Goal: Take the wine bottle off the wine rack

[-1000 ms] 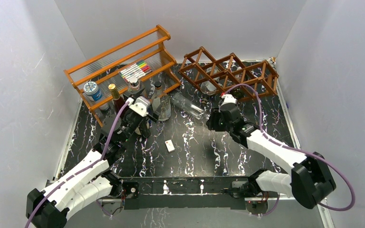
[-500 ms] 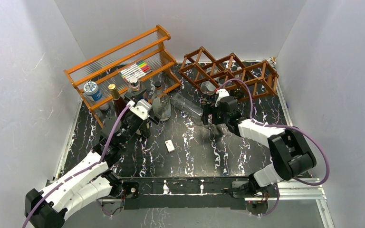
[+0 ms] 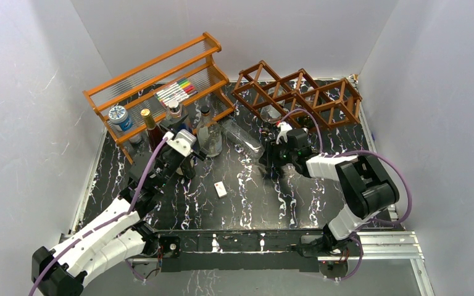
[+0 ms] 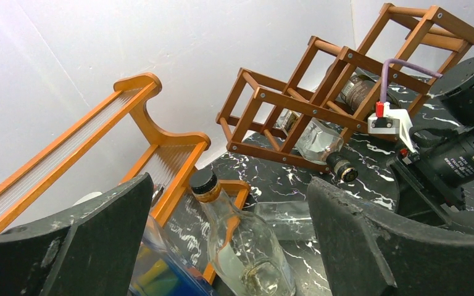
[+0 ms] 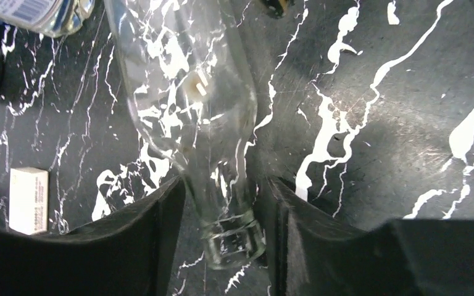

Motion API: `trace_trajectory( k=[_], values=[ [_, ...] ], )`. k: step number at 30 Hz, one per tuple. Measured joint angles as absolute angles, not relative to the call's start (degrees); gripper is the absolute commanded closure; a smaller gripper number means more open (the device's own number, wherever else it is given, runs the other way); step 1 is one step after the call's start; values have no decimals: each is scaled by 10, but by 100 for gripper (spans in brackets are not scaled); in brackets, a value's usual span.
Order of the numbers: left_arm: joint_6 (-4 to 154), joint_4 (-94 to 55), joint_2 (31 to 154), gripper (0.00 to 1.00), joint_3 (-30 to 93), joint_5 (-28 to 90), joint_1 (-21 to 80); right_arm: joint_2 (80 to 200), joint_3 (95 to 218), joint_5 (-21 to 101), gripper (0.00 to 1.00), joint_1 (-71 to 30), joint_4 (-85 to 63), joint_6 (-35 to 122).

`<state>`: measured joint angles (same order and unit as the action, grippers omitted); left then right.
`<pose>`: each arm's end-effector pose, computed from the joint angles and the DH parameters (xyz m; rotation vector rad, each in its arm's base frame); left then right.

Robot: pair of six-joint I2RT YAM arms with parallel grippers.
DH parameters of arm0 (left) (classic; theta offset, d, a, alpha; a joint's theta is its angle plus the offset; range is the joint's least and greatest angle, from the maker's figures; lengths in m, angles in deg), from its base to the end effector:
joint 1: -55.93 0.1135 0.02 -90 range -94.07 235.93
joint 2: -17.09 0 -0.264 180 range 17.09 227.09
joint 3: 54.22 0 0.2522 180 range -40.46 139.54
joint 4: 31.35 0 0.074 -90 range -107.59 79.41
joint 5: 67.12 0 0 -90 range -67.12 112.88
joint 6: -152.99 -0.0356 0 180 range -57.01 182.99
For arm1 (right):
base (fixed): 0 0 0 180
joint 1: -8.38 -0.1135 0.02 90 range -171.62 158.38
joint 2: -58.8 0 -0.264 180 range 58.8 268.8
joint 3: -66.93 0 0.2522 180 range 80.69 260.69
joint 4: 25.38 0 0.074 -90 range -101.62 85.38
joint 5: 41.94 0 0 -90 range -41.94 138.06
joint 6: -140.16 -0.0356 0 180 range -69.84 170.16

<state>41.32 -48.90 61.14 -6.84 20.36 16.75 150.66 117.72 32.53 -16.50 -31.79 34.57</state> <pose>0.1439 -0.1153 0.3508 0.5792 1.0625 -0.2410 0.2752 0.1381 0.1501 -0.3395 2.2097 0.6897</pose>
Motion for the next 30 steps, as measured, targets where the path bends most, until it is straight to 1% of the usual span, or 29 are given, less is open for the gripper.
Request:
trace_trajectory(
  k=[1,4,8,10,13,17,19,21,24,26,30],
  values=[
    [413,-489,611,4,-68,204,167,1511,1175,323,54,-165,-326,342],
    [420,-494,613,3,-68,197,167,1525,1176,309,61,-166,-343,331],
    [438,-504,619,2,-69,178,167,1527,1176,310,77,-174,-349,317],
    [460,-504,623,2,-67,165,167,1523,1172,308,81,-174,-348,307],
    [515,-446,650,2,-14,147,166,1495,1153,293,85,-173,-336,285],
    [604,-342,715,2,141,152,166,1428,1118,248,89,-172,-296,250],
    [645,-310,726,2,188,164,166,1391,1102,230,95,-173,-271,240],
    [681,-286,724,2,200,176,166,1356,1090,218,100,-175,-239,232],
    [740,-254,719,2,191,189,166,1327,1089,204,100,-176,-199,224],
    [782,-244,715,2,164,201,165,1313,1089,193,100,-176,-176,217],
    [837,-218,747,8,143,248,165,1278,1079,170,100,-176,-145,197]
  ],
)
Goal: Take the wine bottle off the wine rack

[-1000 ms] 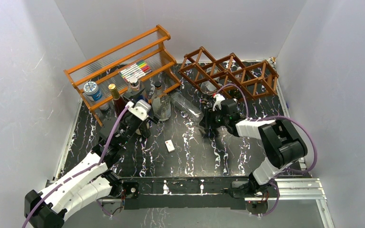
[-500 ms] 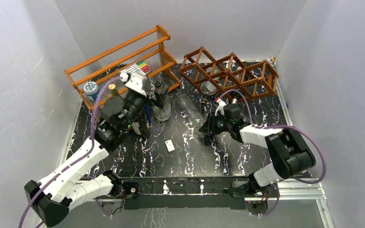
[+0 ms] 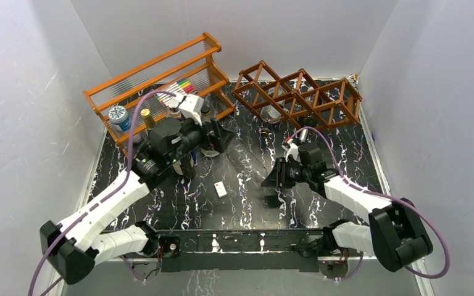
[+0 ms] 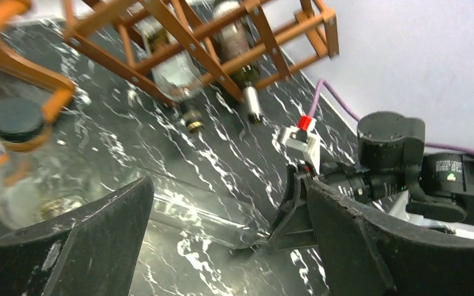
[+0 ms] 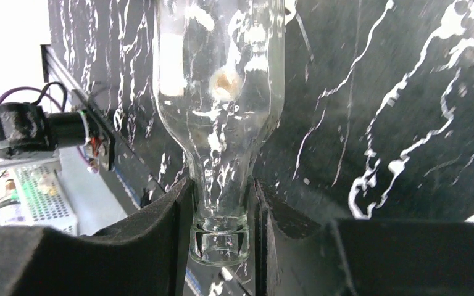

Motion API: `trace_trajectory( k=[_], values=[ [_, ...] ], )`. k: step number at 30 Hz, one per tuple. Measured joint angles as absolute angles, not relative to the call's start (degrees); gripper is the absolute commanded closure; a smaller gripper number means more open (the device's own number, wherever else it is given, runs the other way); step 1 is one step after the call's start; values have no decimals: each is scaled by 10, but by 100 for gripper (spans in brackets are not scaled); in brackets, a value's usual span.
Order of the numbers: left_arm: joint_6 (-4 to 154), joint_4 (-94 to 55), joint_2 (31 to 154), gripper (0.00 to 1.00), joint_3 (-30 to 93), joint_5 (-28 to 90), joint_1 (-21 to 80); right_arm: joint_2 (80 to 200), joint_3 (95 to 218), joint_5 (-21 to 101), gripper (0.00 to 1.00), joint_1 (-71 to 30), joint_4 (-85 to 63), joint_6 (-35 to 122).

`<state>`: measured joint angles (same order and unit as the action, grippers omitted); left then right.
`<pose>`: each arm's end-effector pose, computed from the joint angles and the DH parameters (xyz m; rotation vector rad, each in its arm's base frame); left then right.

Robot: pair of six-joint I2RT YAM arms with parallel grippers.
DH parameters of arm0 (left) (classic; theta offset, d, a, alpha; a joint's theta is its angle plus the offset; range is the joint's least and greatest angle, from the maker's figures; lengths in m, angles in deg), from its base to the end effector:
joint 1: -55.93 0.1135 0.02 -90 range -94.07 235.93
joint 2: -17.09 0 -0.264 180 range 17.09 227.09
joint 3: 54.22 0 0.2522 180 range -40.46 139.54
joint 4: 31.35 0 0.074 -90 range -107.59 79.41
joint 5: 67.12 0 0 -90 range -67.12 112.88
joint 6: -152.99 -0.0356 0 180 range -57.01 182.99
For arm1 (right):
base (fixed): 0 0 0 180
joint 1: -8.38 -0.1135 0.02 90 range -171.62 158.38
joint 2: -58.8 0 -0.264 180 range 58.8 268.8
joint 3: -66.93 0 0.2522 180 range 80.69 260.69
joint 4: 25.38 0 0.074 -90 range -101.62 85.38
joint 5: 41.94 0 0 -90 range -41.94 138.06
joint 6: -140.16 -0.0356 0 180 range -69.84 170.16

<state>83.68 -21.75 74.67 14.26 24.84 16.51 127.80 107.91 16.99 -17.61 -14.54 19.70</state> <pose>0.1813 -0.1506 0.3865 0.2901 1.5857 -0.8496 0.1981 0.1170 0.1759 -0.2220 2.3741 1.1138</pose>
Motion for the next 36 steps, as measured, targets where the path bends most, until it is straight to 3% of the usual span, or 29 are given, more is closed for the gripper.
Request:
trace_trajectory(
  k=[8,24,36],
  values=[
    [809,-194,843,2,168,353,128,1194,1074,160,100,-176,-42,185],
    [341,-128,917,2,178,352,-49,1131,1167,173,100,-176,171,201],
    [245,-312,999,2,83,187,-149,1127,1196,162,100,-176,208,173]
  ],
)
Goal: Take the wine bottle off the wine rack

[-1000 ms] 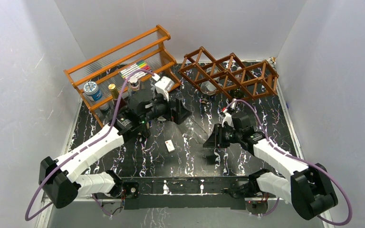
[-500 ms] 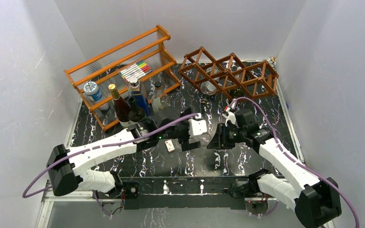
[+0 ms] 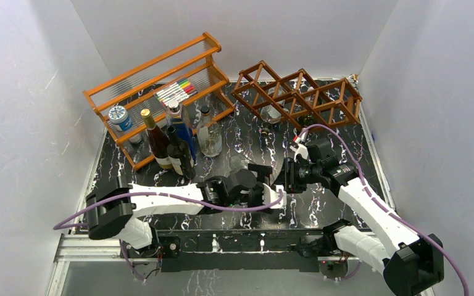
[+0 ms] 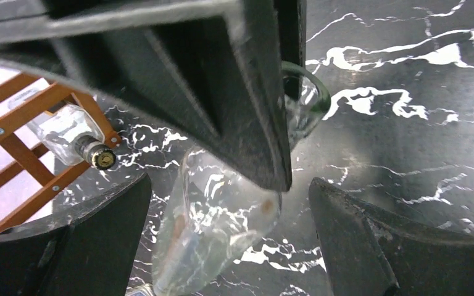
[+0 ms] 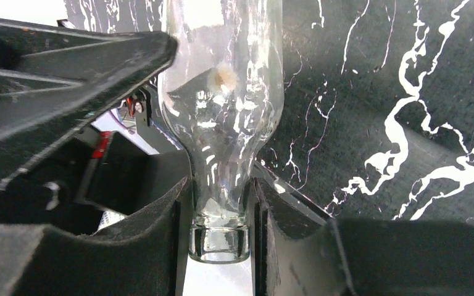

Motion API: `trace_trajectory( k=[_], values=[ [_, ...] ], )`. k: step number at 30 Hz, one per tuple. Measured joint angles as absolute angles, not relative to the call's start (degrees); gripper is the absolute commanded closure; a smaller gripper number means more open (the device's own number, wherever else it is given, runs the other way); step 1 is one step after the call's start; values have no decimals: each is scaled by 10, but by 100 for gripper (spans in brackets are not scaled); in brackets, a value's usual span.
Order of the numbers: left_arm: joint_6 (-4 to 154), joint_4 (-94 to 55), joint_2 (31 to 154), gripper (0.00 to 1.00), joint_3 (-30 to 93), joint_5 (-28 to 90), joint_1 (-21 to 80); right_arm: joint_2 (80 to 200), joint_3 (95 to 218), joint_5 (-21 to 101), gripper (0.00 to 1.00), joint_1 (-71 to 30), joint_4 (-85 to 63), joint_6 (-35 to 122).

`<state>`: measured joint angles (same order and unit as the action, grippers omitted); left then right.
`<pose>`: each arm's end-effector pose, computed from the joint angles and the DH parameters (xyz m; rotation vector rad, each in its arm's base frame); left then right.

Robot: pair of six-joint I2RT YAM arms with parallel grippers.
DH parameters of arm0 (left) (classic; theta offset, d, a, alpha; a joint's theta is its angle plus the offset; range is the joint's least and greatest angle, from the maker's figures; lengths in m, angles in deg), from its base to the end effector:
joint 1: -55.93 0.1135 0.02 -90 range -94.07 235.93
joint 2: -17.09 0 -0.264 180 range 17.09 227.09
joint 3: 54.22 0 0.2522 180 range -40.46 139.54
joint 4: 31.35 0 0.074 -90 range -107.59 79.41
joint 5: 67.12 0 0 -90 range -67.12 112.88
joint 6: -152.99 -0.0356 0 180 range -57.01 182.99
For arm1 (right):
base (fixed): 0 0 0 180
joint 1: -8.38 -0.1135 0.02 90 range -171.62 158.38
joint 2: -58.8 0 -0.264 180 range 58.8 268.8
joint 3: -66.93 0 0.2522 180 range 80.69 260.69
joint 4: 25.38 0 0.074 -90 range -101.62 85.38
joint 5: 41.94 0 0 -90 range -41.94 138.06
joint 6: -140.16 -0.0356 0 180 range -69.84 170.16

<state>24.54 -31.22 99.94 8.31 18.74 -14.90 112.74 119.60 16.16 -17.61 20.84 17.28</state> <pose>0.1096 -0.3073 0.2496 1.5527 1.1614 -0.3080 0.1600 0.0989 0.2445 -0.1290 2.5477 1.1157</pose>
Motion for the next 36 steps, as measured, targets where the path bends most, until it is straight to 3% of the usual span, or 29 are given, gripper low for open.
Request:
trace_trajectory(
  k=[9,11,13,15,18,20,23,24,27,36],
  values=[
    [184,-408,1049,10,74,85,-173,1128,1219,161,100,-176,234,173],
    [174,-417,1050,19,74,72,-173,1127,1223,161,100,-176,237,173],
    [167,-421,1053,41,74,64,-173,1127,1226,162,100,-176,240,173],
    [159,-424,1062,55,74,54,-174,1127,1231,162,98,-175,241,173],
    [145,-428,1074,73,77,40,-181,1127,1238,169,74,-174,250,172],
    [145,-427,1076,84,83,34,-183,1127,1246,173,47,-173,260,176],
    [166,-424,1071,90,92,24,-183,1129,1283,181,15,-173,288,189],
    [175,-419,1069,91,92,22,-182,1130,1306,186,9,-174,296,197],
    [204,-409,1051,100,86,1,-175,1137,1386,242,3,-170,339,228],
    [301,-387,993,100,71,-38,-171,1117,1574,408,2,-173,338,230]
  ],
)
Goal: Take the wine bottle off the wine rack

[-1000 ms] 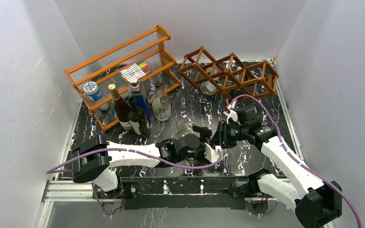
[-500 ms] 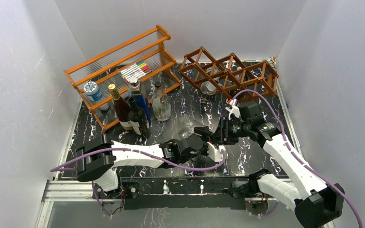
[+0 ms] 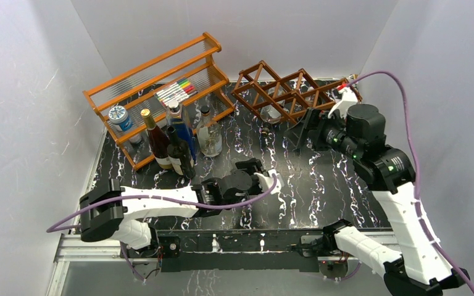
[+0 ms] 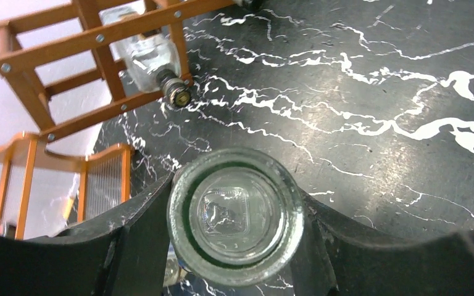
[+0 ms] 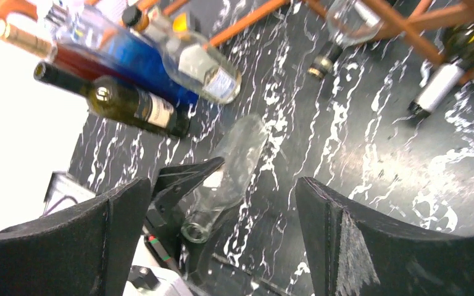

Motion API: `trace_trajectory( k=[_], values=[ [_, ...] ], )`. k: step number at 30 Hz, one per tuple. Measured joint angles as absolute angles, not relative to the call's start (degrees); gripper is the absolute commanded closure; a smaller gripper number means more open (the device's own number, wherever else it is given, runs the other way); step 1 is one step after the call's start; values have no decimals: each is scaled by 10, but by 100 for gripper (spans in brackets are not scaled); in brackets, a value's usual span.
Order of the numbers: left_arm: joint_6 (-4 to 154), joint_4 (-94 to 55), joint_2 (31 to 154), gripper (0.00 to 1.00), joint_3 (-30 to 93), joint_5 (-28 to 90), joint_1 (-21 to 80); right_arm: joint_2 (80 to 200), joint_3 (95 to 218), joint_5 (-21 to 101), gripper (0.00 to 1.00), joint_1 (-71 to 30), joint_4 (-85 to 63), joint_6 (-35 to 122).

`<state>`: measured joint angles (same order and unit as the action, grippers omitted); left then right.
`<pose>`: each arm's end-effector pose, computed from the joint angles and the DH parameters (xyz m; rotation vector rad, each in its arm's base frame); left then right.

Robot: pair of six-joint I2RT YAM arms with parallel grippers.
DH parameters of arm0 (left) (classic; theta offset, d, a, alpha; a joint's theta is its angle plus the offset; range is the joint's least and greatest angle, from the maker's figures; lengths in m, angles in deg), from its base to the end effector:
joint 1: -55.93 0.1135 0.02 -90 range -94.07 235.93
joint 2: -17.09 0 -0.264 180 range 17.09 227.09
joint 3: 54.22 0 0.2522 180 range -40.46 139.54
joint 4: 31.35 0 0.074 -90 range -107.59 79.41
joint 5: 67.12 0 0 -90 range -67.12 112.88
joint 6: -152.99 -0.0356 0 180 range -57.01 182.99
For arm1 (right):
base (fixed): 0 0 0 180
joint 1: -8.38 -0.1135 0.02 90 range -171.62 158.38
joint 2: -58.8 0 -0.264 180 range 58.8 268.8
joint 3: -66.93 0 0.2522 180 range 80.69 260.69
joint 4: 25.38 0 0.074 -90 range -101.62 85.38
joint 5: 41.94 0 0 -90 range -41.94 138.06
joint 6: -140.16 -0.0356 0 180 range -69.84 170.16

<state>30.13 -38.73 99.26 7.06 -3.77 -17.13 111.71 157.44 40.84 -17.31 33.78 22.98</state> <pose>0.1093 -0.3039 0.2604 1.2012 1.3162 -0.0849 0.1443 0.0744 0.4378 -0.0602 2.0149 0.7235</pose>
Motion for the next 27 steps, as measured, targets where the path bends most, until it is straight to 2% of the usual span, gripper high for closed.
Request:
trace_trajectory(
  k=[7,18,27],
  values=[
    [408,-344,920,100,72,-104,-146,1095,1569,455,2,-173,312,233],
    [642,-249,791,100,67,-169,-10,1118,1500,423,2,-173,283,222],
    [674,-268,807,100,11,-218,-9,1116,1487,408,2,-173,260,214]
  ],
)
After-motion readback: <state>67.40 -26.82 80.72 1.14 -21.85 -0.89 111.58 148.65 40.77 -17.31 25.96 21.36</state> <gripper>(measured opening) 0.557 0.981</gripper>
